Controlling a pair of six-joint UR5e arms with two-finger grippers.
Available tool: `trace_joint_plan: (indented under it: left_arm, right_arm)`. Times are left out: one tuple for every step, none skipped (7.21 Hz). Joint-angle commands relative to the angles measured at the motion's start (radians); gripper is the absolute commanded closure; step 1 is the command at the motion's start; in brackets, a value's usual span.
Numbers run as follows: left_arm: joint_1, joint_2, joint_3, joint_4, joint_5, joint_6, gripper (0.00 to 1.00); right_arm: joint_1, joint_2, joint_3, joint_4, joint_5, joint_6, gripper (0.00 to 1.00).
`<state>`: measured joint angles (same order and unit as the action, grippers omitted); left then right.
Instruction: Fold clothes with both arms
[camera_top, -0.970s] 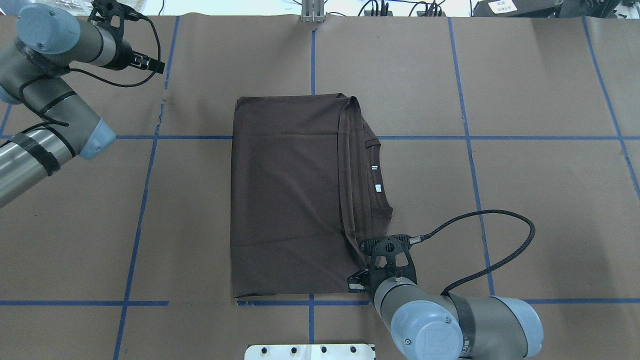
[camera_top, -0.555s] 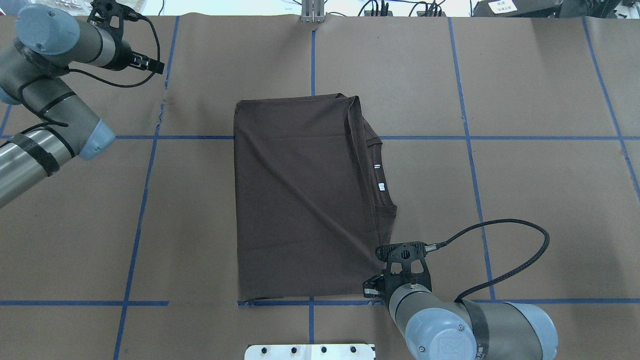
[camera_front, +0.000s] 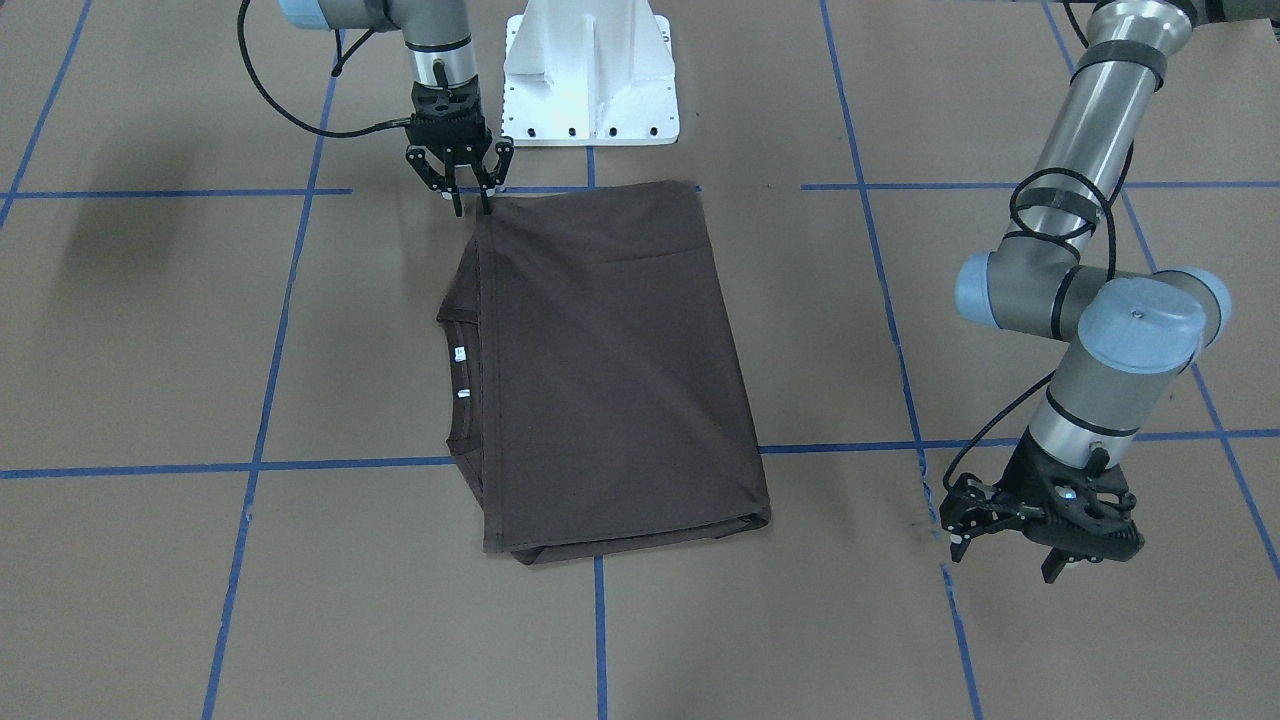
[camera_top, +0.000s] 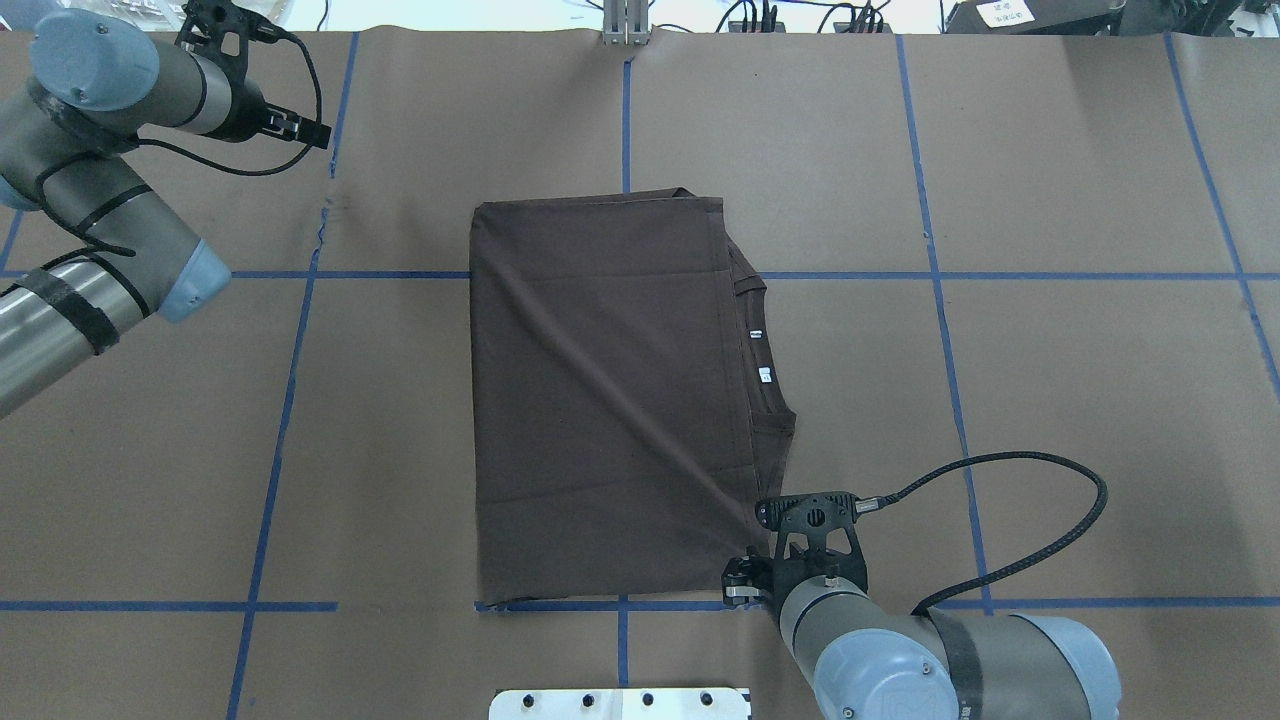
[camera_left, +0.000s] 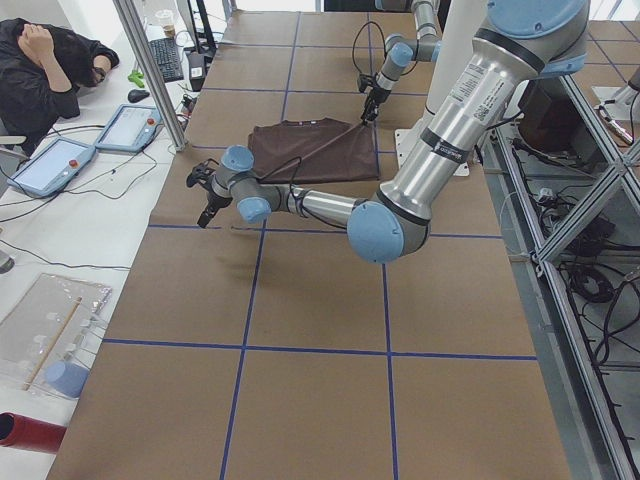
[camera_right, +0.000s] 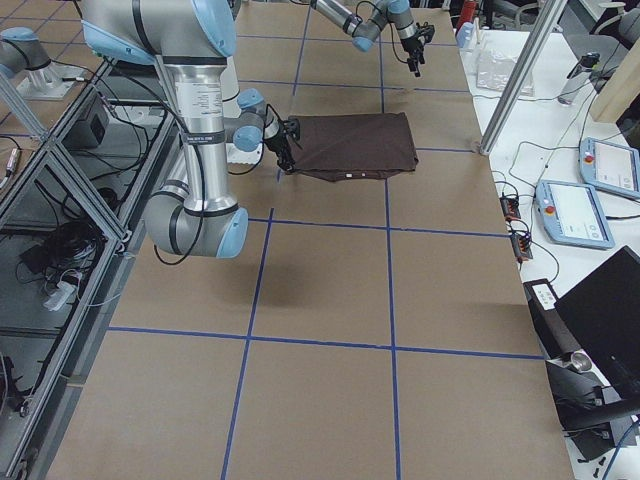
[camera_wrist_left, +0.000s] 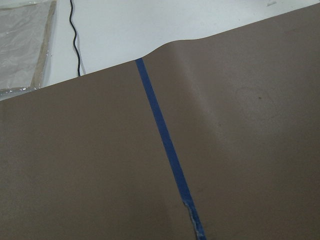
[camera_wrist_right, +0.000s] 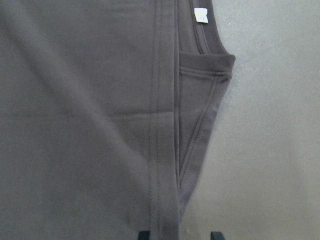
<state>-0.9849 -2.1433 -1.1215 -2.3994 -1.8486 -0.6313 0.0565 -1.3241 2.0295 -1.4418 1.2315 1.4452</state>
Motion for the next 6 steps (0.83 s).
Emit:
trace_joint_plan:
  left_arm:
    - [0.008, 0.038, -0.082, 0.002, -0.02, -0.095, 0.0]
    - [0.017, 0.075, -0.168, 0.005, -0.118, -0.197, 0.0]
    - [0.073, 0.15, -0.327, 0.011, -0.135, -0.294, 0.0]
    - [0.13, 0.254, -0.491, 0.011, -0.121, -0.353, 0.0]
    - [0.188, 0.346, -0.643, 0.009, -0.1, -0.439, 0.0]
    - [0.234, 0.386, -0.743, 0.009, -0.092, -0.55, 0.0]
  right_arm:
    - [0.019, 0.0, 0.134, 0.011, 0.029, 0.003, 0.0]
    - [0.037, -0.007, 0.144, 0.085, 0.061, 0.004, 0.0]
    - [0.069, -0.029, 0.146, 0.15, 0.083, 0.004, 0.0]
    - [0.13, -0.029, 0.146, 0.155, 0.148, 0.003, 0.0]
    - [0.185, -0.027, 0.146, 0.156, 0.198, 0.003, 0.0]
    - [0.228, -0.024, 0.146, 0.156, 0.242, 0.003, 0.0]
